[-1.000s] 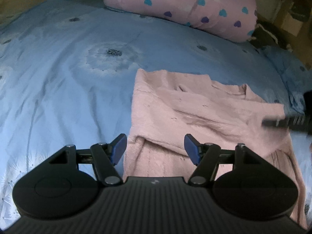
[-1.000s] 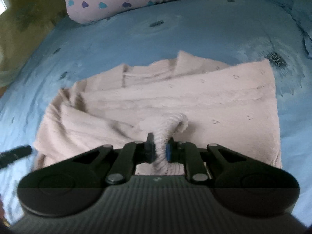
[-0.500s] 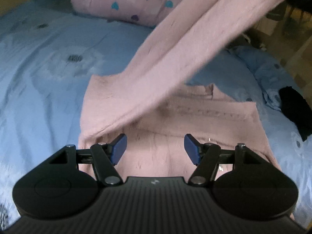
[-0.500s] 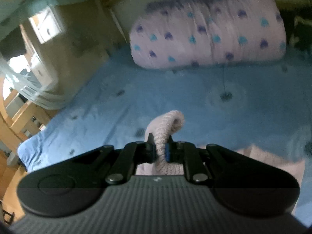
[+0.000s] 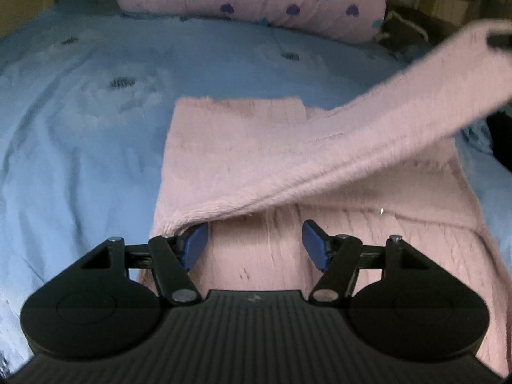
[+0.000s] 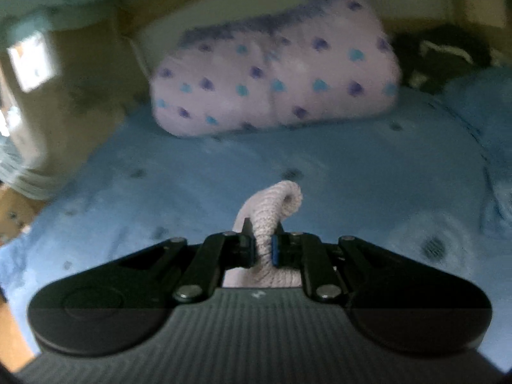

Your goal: Fold small clothes

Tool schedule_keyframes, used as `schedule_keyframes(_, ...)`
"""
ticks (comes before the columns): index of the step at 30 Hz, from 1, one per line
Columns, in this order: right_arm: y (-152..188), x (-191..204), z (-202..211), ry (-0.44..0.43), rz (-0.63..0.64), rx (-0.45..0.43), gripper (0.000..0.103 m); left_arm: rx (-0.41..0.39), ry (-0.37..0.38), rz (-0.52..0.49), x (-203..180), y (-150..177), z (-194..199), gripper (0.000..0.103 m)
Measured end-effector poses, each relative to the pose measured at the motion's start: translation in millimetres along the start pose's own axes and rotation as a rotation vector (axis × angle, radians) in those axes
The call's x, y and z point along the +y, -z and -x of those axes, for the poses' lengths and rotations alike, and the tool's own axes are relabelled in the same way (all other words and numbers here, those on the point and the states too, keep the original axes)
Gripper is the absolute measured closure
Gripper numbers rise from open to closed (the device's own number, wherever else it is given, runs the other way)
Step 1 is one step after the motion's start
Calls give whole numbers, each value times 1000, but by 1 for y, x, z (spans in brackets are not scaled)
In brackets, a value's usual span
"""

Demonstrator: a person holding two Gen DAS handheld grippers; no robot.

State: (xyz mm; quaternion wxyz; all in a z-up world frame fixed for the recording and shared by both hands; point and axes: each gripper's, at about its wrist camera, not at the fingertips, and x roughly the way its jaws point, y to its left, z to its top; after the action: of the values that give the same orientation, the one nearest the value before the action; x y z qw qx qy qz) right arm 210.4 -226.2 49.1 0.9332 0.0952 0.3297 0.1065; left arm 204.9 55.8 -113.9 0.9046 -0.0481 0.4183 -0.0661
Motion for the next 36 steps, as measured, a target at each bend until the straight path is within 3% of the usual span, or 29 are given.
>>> schedule_keyframes(7, 60, -57, -33, 117, -92, 116, 90, 56, 13, -48, -2, 14, 5, 33)
schedule_keyframes(12, 95, -79, -60, 177, -123, 173, 90, 67, 62, -27, 5, 5, 25, 33)
schedule_keyframes(16, 118, -88, -71, 198, -146, 200, 87, 61, 58, -16, 6, -11, 35, 33)
schedule_keyframes(18, 124, -90, -70, 197, -151, 188, 85, 53, 54, -21, 4, -21, 36, 33)
schedule_keyframes(20, 125, -93, -65, 213, -162, 184, 70, 40, 50, -43, -1, -30, 36, 33)
schedule_keyframes(22, 123, -97, -56, 212, -178, 171, 62, 39, 42, -72, -9, -38, 31, 32)
schedule_keyframes(29, 124, -113, -45, 168, -225, 152, 57, 58, 25, -84, -25, -63, -5, 31)
schedule_keyframes(33, 123, -118, -53, 134, -251, 161, 55, 81, -25, -66, -26, -70, -31, 31)
schedule_keyframes(34, 123, -118, -57, 105, -244, 182, 62, 83, -39, -63, -25, -71, -37, 31)
schedule_keyframes(35, 121, -117, -60, 81, -234, 198, 92, 79, -64, -64, -24, -72, -42, 31)
schedule_keyframes(36, 119, -115, -60, 77, -223, 203, 91, 72, -90, -66, -22, -72, -47, 31)
